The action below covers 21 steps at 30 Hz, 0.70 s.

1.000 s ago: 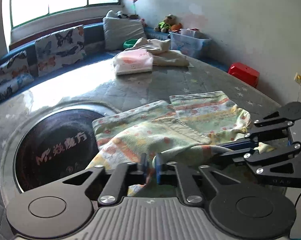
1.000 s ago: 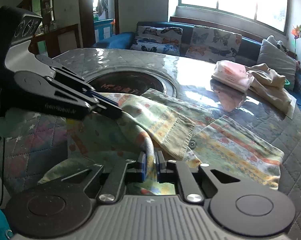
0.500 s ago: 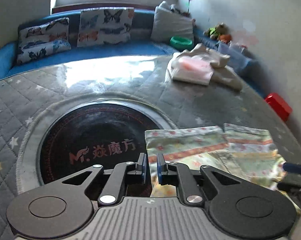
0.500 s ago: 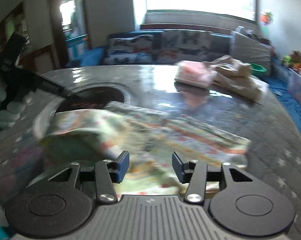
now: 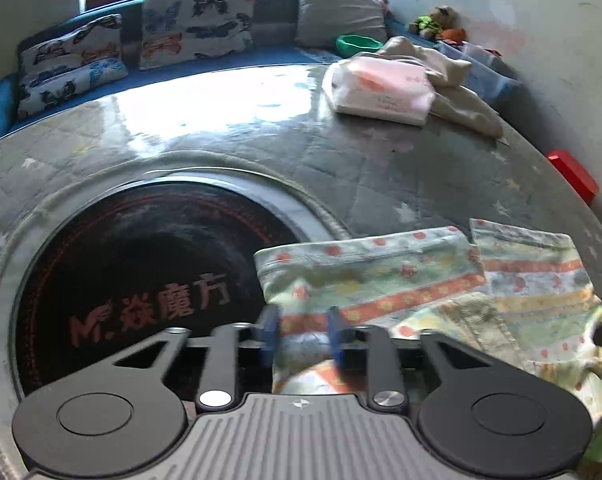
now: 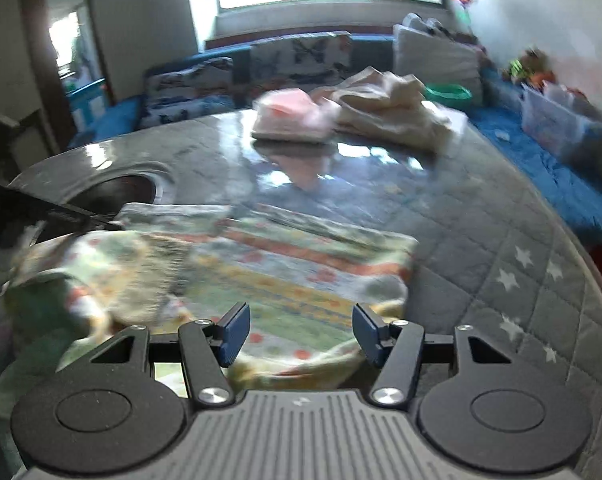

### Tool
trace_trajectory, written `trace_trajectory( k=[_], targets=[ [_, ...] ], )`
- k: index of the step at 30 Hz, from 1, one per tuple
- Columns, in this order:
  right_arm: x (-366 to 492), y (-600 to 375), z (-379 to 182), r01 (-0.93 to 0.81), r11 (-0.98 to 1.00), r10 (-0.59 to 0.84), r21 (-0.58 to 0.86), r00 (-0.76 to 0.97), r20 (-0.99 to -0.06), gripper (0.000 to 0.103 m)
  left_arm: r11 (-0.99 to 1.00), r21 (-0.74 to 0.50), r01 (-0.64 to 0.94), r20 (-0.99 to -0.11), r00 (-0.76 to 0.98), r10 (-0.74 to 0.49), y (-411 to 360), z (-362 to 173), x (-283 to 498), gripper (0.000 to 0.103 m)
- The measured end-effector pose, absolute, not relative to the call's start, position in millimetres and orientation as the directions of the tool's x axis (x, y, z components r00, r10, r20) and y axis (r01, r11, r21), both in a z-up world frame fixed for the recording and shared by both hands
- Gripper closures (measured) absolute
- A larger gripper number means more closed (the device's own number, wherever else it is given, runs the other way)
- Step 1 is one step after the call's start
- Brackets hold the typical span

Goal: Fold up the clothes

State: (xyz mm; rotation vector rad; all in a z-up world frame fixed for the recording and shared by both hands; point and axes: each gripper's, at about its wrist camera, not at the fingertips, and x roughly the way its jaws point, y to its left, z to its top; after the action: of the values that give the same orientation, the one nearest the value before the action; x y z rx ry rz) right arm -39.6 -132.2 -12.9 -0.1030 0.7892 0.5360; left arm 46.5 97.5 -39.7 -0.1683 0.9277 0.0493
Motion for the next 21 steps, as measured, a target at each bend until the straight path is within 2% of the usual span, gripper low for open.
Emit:
trace_trajectory(
  k=[3, 10, 21],
  targets=[
    [-29, -133, -21, -0.473, 0.873, 0.406, 0.120, 0.567, -0.716, 0.045, 0.983, -0.139, -0.120, -0.793, 0.608, -0.038, 97, -40, 43, 0.099],
    [-27, -122, -33, -0.491, 0.865, 0.400, 0.109, 0.541, -0.740, 0.043, 0.974, -0.153, -0.166, -0.764, 0.645, -0.010, 109, -29, 27, 0.100],
    [-10, -11, -35, -0.701, 0.710, 0.505, 0.070, 0.437, -0.744, 0.041, 0.921, -0.088, -0.380, -0.742, 0.642, 0.194, 195, -22, -4, 0.100]
  ],
)
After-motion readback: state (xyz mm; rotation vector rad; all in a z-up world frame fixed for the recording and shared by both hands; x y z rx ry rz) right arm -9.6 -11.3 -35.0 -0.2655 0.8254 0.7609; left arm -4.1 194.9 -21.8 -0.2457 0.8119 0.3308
